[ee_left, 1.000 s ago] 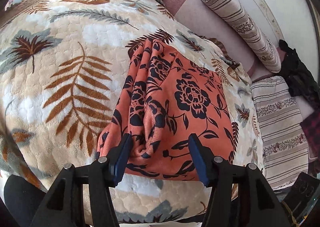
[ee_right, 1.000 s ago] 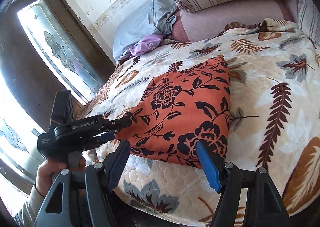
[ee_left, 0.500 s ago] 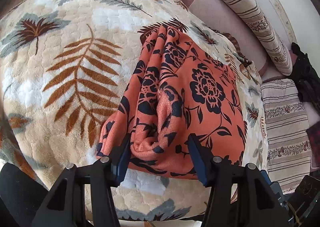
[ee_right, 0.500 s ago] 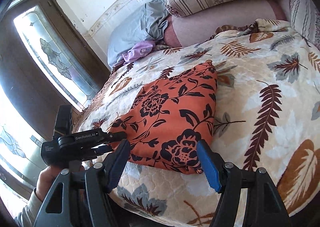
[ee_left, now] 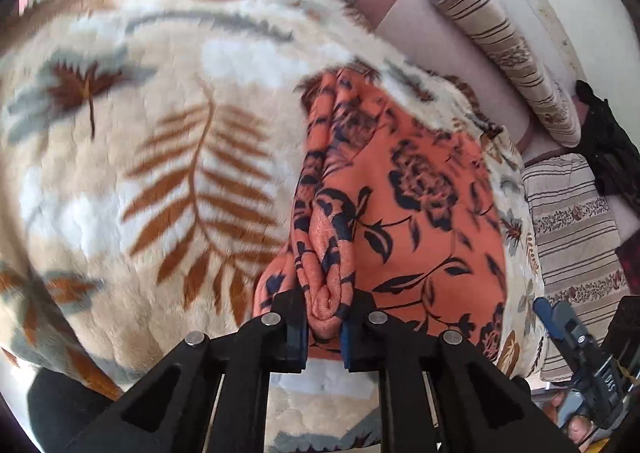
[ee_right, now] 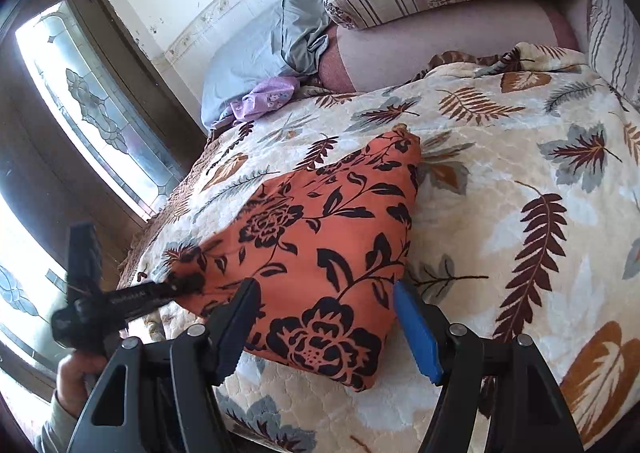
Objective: Fold small clothes
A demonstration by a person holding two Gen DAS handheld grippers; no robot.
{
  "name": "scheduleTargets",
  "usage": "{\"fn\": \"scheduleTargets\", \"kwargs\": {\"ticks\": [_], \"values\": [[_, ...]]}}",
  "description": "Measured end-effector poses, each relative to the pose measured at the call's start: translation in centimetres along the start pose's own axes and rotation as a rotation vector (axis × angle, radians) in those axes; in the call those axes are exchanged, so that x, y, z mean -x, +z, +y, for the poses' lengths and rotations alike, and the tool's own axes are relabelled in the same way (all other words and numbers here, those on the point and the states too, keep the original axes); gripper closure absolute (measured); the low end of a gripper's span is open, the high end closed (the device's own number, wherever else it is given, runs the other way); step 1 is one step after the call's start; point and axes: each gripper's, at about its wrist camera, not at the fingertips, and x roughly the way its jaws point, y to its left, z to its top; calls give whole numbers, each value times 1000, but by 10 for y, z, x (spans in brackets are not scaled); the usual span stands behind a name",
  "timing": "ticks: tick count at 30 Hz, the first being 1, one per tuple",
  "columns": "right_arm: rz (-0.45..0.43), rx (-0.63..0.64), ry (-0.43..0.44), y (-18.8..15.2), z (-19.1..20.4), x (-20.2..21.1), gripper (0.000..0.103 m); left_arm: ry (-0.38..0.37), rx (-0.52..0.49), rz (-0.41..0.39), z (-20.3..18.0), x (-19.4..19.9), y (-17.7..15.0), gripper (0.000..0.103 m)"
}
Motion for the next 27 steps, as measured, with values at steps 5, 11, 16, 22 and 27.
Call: {"fn": "scheduleTargets", "kwargs": {"ticks": [5,11,16,22,27], "values": [[32,28,48,13,15,-17,31,-2,-23,-19,1,1,-6,87],[190,-187,226,13,-4,-78,24,34,-39,-9,-9,5,-2,83],[197,-223,267,4,-14,-85,24,97,-118,-159,-45,60,8,64],[189,-239,310,2,-19,-83,24,59,-265,-190,-95,33,39,45],[127,-322,367,7,-47,-44,24,250,-227,-76,-64,-39,39,43]]}}
